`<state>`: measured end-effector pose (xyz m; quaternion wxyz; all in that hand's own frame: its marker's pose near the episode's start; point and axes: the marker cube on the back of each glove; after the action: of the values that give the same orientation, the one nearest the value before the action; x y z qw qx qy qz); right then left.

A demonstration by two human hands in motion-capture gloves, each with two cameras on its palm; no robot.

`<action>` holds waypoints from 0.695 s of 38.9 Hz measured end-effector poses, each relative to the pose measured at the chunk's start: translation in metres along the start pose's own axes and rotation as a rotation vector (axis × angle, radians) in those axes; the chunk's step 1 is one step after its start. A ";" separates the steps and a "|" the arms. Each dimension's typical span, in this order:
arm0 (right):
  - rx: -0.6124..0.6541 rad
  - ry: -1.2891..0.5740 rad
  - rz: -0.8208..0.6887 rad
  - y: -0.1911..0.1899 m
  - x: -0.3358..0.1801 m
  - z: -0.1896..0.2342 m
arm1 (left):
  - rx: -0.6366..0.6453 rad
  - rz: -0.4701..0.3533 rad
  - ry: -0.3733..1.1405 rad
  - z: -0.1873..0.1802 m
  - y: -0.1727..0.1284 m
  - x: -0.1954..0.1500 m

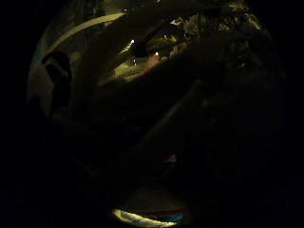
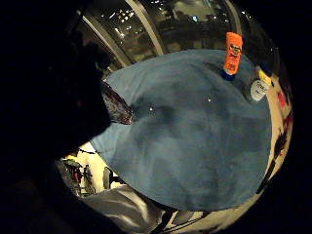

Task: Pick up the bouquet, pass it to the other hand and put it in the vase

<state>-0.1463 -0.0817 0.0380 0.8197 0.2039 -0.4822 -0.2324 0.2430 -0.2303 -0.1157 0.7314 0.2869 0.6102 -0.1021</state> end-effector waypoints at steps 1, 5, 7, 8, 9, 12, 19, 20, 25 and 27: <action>-0.001 0.053 0.087 0.002 0.007 -0.001 | 0.002 -0.004 0.000 0.000 0.000 -0.003; -0.006 0.087 0.166 0.007 0.011 -0.001 | 0.010 -0.019 0.008 0.001 -0.001 -0.011; -0.011 0.097 0.170 0.010 0.011 -0.001 | 0.018 -0.028 0.009 0.002 -0.003 -0.017; -0.010 0.109 0.169 0.011 0.014 0.000 | 0.021 -0.033 0.009 0.002 -0.003 -0.021; -0.009 0.121 0.170 0.012 0.018 0.000 | 0.022 -0.038 0.009 0.002 -0.004 -0.024; -0.011 0.135 0.180 0.015 0.026 0.003 | 0.016 -0.052 0.010 0.003 -0.005 -0.037; -0.022 0.128 0.193 0.020 0.037 0.004 | -0.029 -0.083 0.026 0.004 -0.002 -0.059; -0.021 0.133 0.198 0.020 0.038 0.004 | -0.038 -0.089 0.025 0.005 -0.002 -0.062; -0.030 0.150 0.217 0.022 0.048 0.006 | -0.165 -0.103 -0.014 0.005 0.002 -0.089; -0.042 0.155 0.233 0.025 0.054 0.006 | -0.326 -0.103 -0.070 -0.002 0.011 -0.112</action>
<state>-0.1235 -0.0929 0.0922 0.8800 0.1465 -0.4328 -0.1293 0.2203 -0.2425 -0.0061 0.7827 0.1291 0.6068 -0.0494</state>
